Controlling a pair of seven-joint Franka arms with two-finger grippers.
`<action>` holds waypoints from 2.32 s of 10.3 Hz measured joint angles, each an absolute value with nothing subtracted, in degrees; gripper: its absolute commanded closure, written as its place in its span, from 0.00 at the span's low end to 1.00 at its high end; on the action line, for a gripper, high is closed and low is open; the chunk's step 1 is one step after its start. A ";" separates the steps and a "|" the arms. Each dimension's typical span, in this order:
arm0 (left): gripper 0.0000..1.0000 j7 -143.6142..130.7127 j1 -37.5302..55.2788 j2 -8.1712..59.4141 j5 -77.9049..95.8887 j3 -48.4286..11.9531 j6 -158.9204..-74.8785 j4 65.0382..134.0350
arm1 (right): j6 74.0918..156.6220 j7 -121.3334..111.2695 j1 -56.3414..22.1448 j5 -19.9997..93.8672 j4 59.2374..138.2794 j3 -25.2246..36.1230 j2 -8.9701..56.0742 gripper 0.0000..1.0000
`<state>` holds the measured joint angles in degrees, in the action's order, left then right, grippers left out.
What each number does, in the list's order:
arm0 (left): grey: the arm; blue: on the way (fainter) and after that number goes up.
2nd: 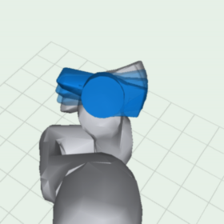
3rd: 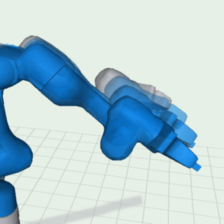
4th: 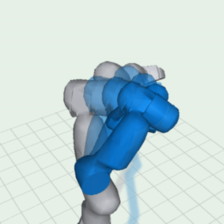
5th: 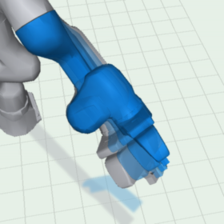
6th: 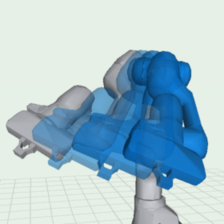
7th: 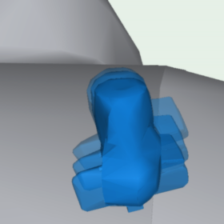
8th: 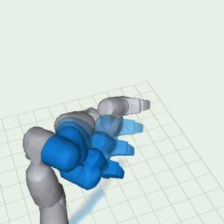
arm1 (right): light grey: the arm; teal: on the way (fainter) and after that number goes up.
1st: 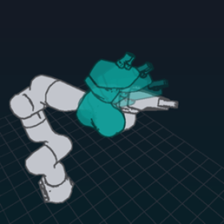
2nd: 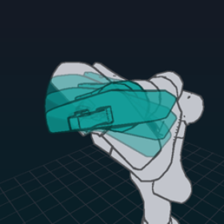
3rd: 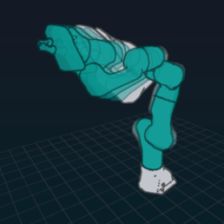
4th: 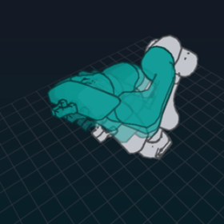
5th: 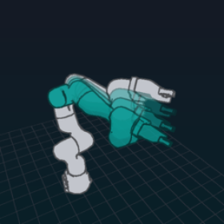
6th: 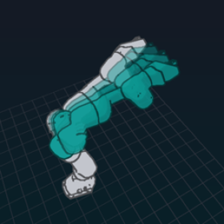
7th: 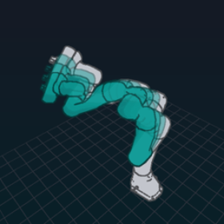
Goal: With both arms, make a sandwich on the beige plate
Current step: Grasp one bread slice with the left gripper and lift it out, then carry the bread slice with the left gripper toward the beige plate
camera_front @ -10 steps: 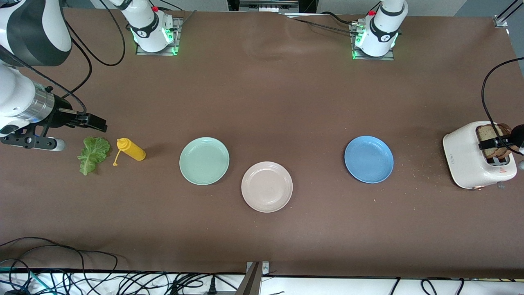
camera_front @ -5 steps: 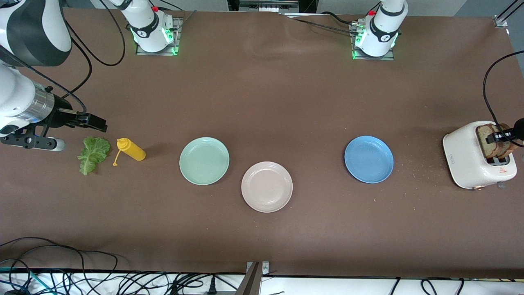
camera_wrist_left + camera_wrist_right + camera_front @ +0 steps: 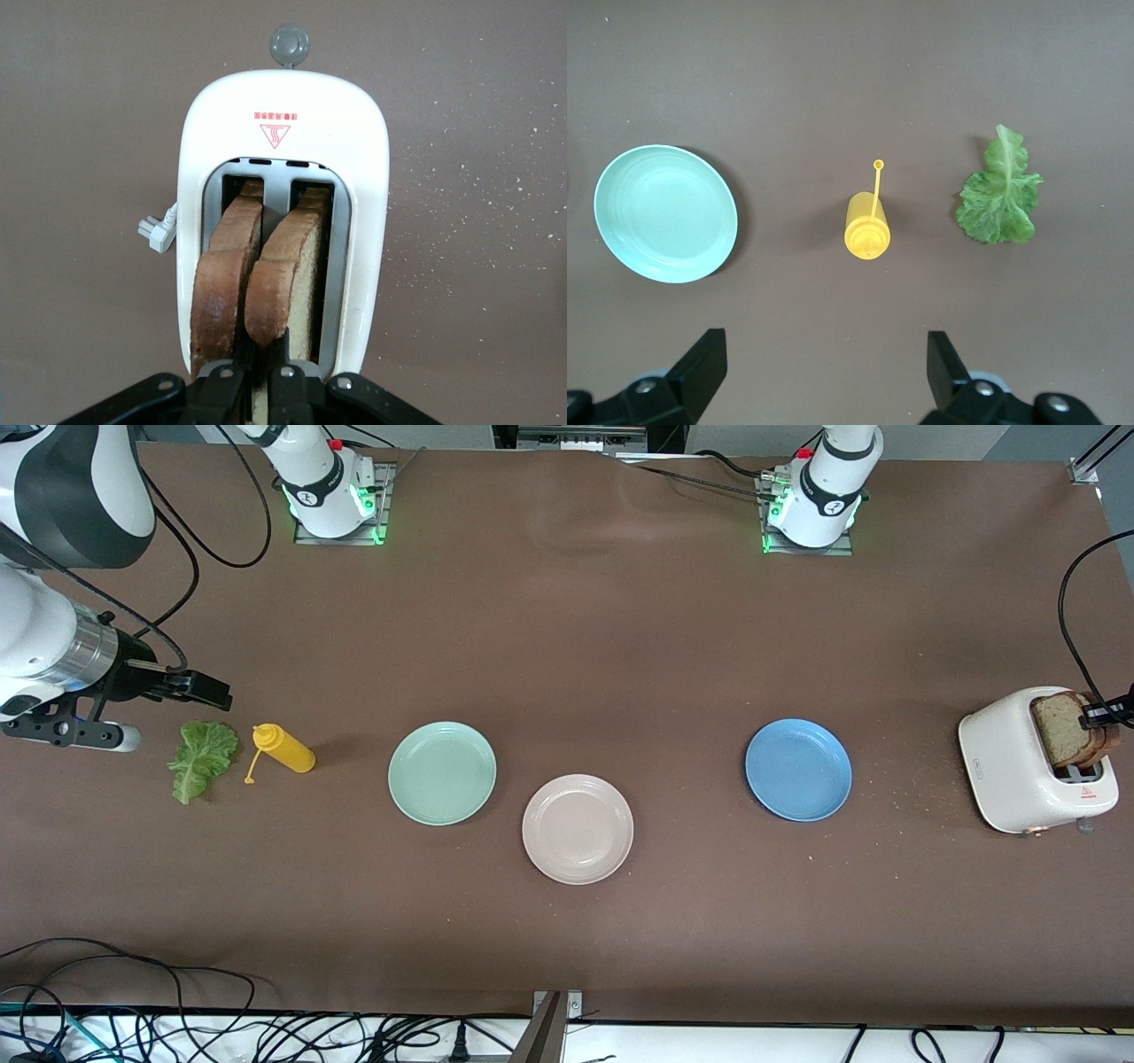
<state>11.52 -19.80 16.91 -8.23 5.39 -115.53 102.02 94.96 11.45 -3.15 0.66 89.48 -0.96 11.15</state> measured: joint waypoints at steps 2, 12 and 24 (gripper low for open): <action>1.00 11.52 -19.76 16.83 -8.23 5.36 -115.64 102.00 | 94.96 11.45 -3.15 0.66 89.48 -0.96 11.15 0.00; 1.00 10.37 -11.30 8.91 0.36 4.90 -108.58 98.78 | 94.96 11.44 -3.14 0.69 89.53 -0.97 11.15 0.00; 1.00 9.38 -7.69 22.96 34.72 -8.07 -96.99 90.99 | 94.96 10.32 -3.13 0.83 89.58 -0.97 11.19 0.00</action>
